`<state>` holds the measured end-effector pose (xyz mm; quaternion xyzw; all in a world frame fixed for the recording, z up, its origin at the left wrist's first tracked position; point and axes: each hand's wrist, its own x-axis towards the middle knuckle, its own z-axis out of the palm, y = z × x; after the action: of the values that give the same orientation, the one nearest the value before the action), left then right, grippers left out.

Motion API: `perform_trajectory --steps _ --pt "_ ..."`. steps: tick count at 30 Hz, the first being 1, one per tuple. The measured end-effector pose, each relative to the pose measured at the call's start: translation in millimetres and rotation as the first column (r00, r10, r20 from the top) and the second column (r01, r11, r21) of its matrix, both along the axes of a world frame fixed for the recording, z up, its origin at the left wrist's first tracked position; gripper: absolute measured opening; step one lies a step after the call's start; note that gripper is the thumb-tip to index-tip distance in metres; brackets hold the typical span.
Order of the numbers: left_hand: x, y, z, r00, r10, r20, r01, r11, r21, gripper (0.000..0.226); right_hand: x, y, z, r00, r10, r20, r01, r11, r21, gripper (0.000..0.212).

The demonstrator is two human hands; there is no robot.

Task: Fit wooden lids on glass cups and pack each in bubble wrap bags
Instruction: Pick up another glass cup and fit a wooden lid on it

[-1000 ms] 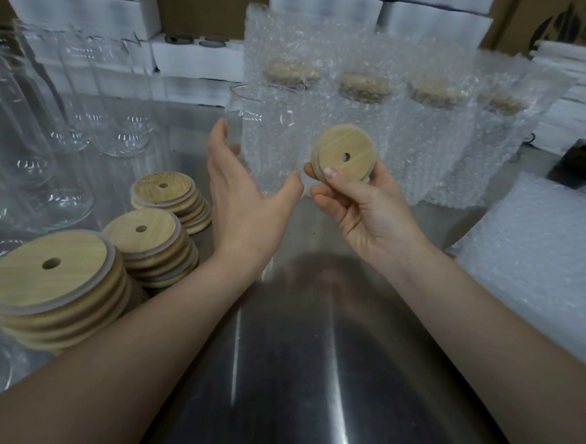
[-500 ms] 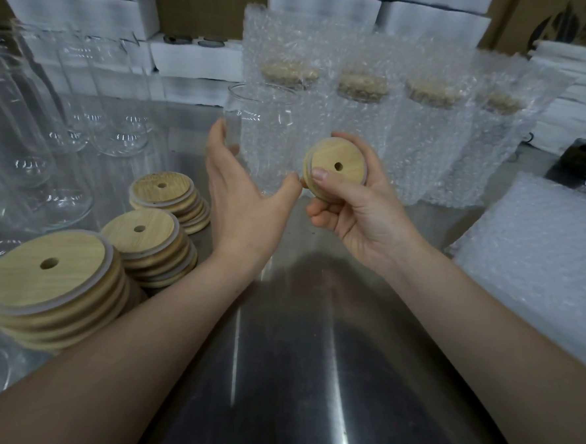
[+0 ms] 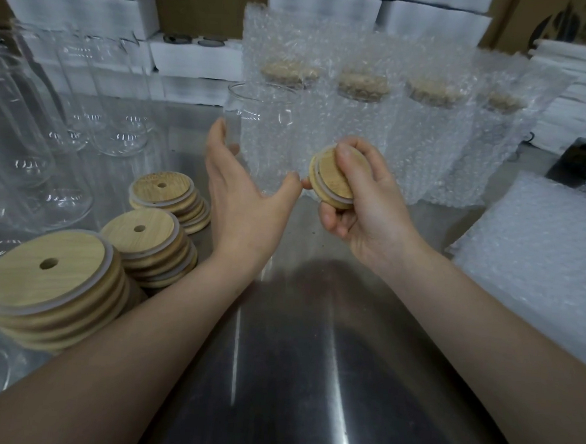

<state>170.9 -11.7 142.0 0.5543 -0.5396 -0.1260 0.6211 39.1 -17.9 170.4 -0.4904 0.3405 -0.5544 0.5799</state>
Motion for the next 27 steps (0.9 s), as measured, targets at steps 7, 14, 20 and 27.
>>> perform_trajectory --steps 7,14,20,27 --pt "-1 1 0 1.0 0.0 -0.002 0.0 1.0 0.017 0.094 -3 -4 -1 0.999 -0.017 0.051 0.015 0.999 0.049 0.026" --pt "-2 3 1 0.999 0.006 -0.033 -0.006 1.0 0.019 0.094 -6 -6 0 0.964 -0.016 0.265 -0.015 0.993 0.113 0.044" --pt "0 -2 -2 0.996 0.045 -0.073 -0.04 0.997 0.069 0.096 -7 -2 8 0.943 -0.042 0.329 0.02 0.997 0.07 0.036" --pt "-1 4 1 0.997 0.083 0.003 -0.083 0.996 -0.012 0.094 -7 2 17 0.957 -0.141 0.255 0.158 0.986 -0.045 0.03"
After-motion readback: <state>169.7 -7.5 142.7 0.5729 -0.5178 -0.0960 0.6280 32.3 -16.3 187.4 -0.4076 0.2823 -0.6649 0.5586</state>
